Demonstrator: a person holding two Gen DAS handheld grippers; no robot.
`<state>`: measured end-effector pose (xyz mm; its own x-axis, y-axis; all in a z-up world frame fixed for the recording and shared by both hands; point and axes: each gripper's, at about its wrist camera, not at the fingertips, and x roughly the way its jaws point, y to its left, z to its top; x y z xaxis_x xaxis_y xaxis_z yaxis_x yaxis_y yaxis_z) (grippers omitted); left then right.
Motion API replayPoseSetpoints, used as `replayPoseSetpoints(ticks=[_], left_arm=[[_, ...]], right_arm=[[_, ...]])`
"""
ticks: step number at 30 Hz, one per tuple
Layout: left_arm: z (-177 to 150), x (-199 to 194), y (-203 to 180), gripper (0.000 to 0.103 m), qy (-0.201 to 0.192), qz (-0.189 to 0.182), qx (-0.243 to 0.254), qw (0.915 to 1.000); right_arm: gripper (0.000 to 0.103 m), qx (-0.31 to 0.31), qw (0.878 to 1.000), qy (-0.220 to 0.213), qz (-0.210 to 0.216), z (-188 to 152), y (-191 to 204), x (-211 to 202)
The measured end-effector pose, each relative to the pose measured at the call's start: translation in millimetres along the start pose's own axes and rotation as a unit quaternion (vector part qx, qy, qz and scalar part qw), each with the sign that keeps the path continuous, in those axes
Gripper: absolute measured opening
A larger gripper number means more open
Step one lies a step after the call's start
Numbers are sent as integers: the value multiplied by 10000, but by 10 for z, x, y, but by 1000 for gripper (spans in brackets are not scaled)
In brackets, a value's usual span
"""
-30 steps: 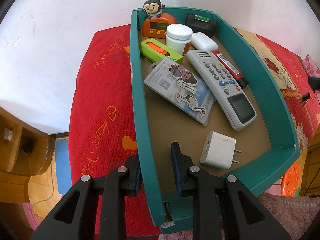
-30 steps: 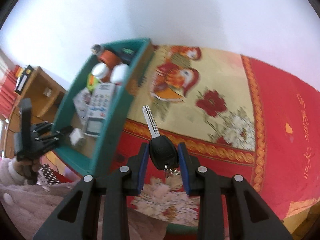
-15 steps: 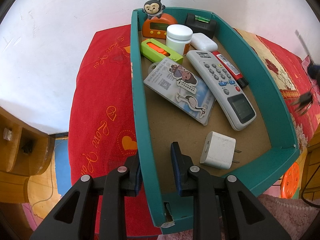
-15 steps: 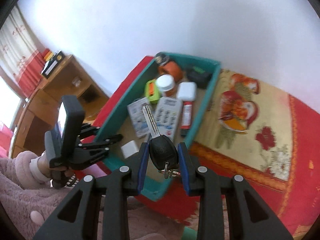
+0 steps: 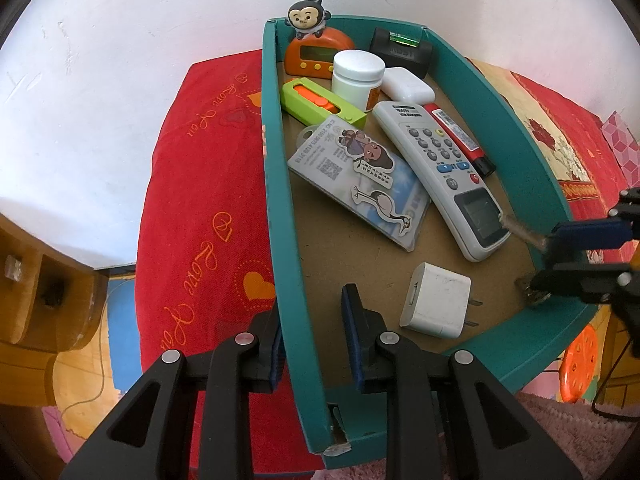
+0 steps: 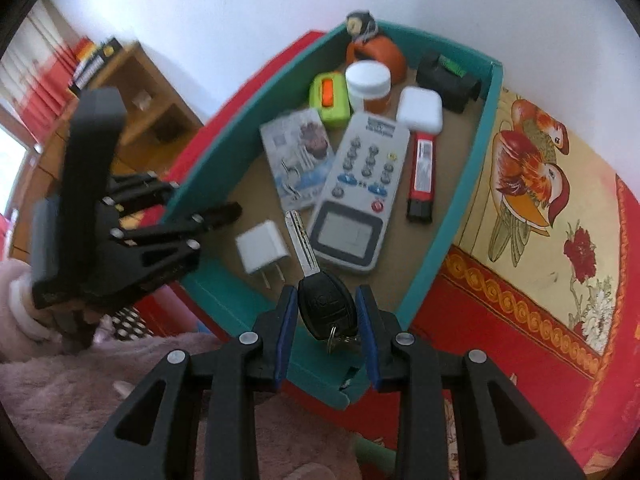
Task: Organize objects
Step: 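Carry the car key into the tray beside the charger, then open the right tool to release the car key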
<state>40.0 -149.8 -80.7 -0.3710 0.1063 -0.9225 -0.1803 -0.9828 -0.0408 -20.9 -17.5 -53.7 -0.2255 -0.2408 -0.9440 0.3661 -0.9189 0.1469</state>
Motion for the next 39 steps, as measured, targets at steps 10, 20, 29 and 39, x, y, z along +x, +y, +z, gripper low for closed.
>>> replayPoseSetpoints(ticks=[10, 20, 29, 39], left_arm=[[-1, 12, 6, 25, -33, -54, -30, 10000], [-3, 26, -22, 25, -53, -76, -32, 10000], [5, -16, 2, 25, -100, -47, -29, 9999], [51, -206, 58, 25, -289, -107, 231, 9993]], right_arm=[[29, -156, 9988, 388, -238, -11, 74, 192], [29, -249, 9975, 572, -341, -37, 82, 292], [30, -148, 9980, 518, -316, -46, 88, 266], [30, 253, 9991, 245, -254, -133, 60, 128]])
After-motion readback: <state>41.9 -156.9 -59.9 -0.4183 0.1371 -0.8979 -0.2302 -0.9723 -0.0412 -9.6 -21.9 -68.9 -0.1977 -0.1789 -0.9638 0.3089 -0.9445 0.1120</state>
